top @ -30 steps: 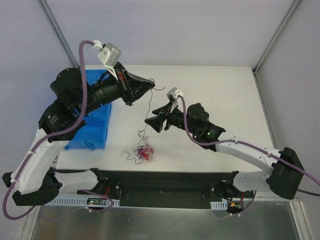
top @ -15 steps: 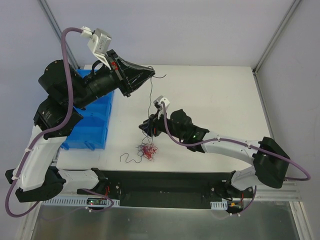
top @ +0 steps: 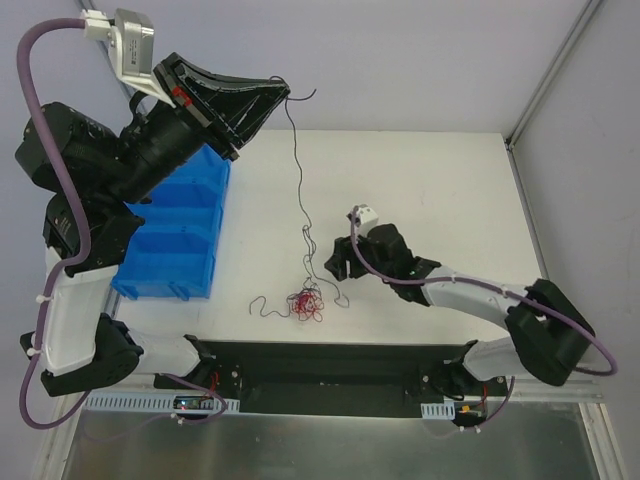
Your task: Untangle the cables
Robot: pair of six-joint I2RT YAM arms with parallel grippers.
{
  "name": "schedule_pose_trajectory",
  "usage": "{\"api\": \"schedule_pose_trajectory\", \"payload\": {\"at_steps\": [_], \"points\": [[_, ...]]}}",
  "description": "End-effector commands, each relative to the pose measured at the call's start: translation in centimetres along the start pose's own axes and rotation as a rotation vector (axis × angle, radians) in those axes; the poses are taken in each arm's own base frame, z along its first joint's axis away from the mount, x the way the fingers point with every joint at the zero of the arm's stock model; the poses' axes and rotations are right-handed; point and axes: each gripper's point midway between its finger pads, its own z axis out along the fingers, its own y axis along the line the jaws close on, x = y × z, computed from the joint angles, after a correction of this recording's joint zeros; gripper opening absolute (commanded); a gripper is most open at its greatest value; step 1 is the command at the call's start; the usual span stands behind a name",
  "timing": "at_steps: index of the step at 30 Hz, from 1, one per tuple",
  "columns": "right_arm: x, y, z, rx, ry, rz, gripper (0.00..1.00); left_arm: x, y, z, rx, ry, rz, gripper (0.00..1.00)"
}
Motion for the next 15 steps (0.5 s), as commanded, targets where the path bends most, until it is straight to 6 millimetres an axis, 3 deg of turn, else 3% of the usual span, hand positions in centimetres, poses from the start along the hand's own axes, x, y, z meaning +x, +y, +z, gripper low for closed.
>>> {"api": "schedule_pose_trajectory", "payload": {"at_steps": [1,3,9,12,15], "points": [[-3.4,2.0,-4.4,-0.111,-0.129,-0.089,0.72,-0.3,0.8,0.6,-0.028,-0.033,0.036,0.00],[-4.5,4.0,-5.6,-0.192,-0.156,-0.130,0.80,-0.1,0.9,0.8,-0.027,-0.031,0.035,0.00],[-6.3,12.8,-8.9,-0.531,-0.309,-0.258,0.86,-0.2,1.0,1.3,-0.025,-0.043,0.042,0.00],[-6.0,15.0,-8.6,-0.599,-0.329,-0.276,0.86,-0.3,0.8,1.3,-0.016,-0.045,0.037,0.00],[-7.3,14.8,-7.0,-0.520,-0.366,-0.248,0.86,-0.3,0.7,1.1,-0.016,-0.044,0.028,0.00]]}}
